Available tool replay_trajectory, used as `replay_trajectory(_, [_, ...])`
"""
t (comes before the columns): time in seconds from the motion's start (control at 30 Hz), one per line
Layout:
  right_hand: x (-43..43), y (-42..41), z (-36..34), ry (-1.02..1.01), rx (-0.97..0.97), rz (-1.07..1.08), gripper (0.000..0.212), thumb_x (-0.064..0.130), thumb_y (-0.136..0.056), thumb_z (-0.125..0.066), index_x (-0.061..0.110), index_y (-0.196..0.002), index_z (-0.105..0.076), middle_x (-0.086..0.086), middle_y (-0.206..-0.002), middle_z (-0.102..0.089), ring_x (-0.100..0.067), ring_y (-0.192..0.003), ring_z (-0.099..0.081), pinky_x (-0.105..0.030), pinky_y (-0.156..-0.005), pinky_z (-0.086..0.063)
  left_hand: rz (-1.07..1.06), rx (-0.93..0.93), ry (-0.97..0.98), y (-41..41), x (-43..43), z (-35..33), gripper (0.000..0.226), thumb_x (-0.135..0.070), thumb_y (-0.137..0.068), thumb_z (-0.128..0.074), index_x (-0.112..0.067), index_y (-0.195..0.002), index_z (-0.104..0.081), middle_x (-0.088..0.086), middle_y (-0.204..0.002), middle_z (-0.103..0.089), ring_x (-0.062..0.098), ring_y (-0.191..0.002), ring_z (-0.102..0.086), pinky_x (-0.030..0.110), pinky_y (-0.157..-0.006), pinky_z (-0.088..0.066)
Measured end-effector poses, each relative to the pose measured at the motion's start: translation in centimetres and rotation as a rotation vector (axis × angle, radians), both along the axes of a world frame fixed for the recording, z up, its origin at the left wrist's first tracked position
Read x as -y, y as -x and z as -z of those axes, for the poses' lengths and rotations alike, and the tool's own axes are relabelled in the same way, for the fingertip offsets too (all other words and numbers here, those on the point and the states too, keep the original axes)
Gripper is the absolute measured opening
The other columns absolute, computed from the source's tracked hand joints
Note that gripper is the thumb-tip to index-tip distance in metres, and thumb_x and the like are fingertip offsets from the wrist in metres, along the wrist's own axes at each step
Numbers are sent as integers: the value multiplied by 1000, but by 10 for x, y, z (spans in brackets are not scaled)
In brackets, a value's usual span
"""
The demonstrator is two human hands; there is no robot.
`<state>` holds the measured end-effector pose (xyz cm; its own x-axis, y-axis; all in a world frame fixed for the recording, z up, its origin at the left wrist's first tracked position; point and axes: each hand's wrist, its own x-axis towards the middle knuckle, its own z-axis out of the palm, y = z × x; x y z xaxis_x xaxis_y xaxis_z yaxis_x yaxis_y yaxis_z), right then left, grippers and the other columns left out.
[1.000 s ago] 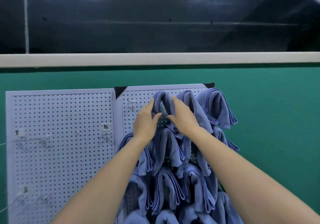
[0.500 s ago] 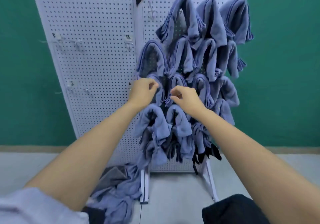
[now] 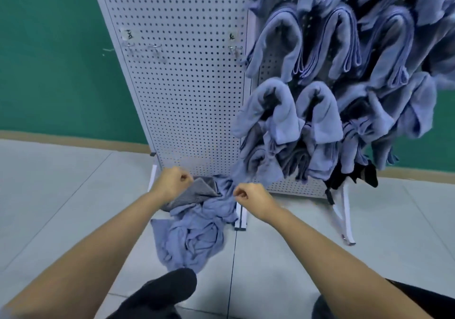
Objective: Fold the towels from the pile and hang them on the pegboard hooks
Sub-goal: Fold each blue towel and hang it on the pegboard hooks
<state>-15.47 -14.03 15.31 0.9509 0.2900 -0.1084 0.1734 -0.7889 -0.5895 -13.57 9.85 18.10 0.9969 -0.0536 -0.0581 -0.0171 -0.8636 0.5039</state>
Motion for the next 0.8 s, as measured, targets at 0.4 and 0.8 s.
replay_trajectory(0.4, [-99, -66, 160, 25, -251, -117, 21, 16, -95, -51, 12, -110, -64, -3, -104, -69, -19, -92, -62, -27, -77, -49, -134, -301, 99, -33, -78, 193, 14, -6, -77, -70, -18, -71, -69, 10, -77, -68, 20, -76, -62, 35, -79, -53])
replay_trajectory(0.8, [-157, -97, 234, 55, -318, -264, 33, 12, -95, -54, 10, -128, -52, -12, -127, -57, -30, -110, -56, -38, -88, -48, -231, -274, 120, -40, -88, 274, 49, -8, -88, -60, -22, -50, -32, -5, -49, -34, 6, -50, -33, 21, -53, -29])
